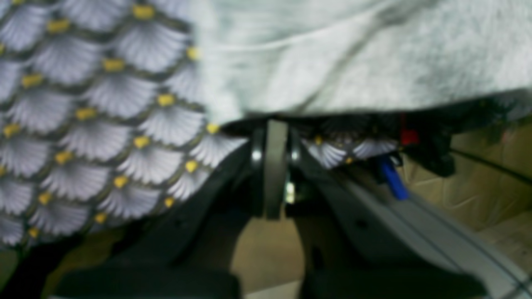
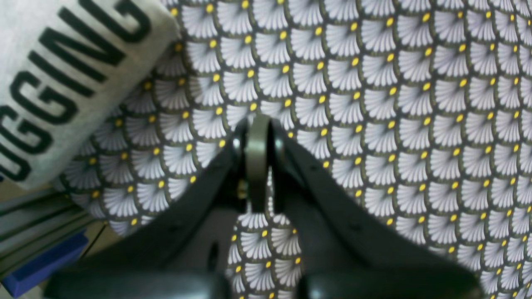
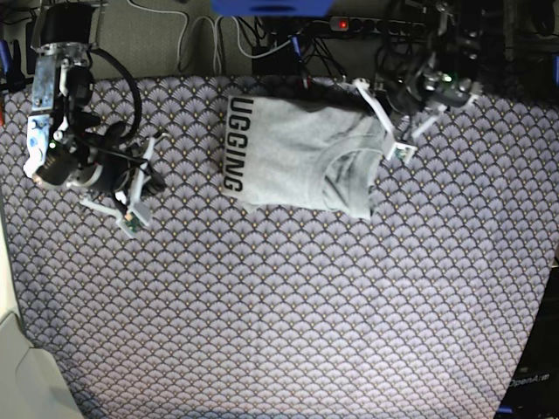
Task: Fold the T-shirt properly
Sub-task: 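Release the shirt and lift the right gripper away from the bundle, then grasp the bundle's edge with the left gripper and rotate it upright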
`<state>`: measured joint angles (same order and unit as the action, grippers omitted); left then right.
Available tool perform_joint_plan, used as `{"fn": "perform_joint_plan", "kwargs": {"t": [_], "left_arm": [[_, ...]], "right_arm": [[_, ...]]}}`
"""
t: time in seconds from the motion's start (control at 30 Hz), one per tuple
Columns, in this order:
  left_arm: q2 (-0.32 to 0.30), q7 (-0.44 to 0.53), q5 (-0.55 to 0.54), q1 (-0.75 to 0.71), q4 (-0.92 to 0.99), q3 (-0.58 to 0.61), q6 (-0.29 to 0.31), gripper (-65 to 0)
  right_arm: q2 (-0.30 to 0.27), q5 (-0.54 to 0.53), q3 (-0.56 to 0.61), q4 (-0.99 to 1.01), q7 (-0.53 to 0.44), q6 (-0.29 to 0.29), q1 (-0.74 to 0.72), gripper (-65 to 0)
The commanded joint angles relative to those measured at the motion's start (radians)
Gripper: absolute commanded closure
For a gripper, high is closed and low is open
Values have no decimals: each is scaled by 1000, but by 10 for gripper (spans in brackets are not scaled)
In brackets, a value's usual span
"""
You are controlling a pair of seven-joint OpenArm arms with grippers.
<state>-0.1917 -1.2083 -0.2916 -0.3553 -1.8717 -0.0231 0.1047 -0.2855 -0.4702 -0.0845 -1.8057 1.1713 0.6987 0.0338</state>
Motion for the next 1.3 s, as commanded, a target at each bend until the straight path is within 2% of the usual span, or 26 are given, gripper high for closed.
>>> {"fn": "perform_joint_plan", "kwargs": {"t": [0.0,0.17,0.37,0.57,1.0,1.27], "left_arm": [[7,3,7,14,7,-1,-1,-4],[27,5,30,57,94,2,3,-4],[28,12,30,114,105,-4,0,-3],[56,83,38,172,165,-7,-1,-3],[177,221,38,391,444,-33,-1,-3],[258,270,38,549,614,-33,-1,-3]], "right_arm": [[-10,-12,-7,-15,-14,-1,-12,0],[-11,-11,-7,-15,-14,-1,-2,0],[-14,-11,-7,-15,-14,-1,10,0],[-16,-11,-7,-15,-14,-1,10,0],[-18,-11,-1,-13,-17,-1,-13,0],[-73,-9,94,171,-21,-1,-128,0]]}}
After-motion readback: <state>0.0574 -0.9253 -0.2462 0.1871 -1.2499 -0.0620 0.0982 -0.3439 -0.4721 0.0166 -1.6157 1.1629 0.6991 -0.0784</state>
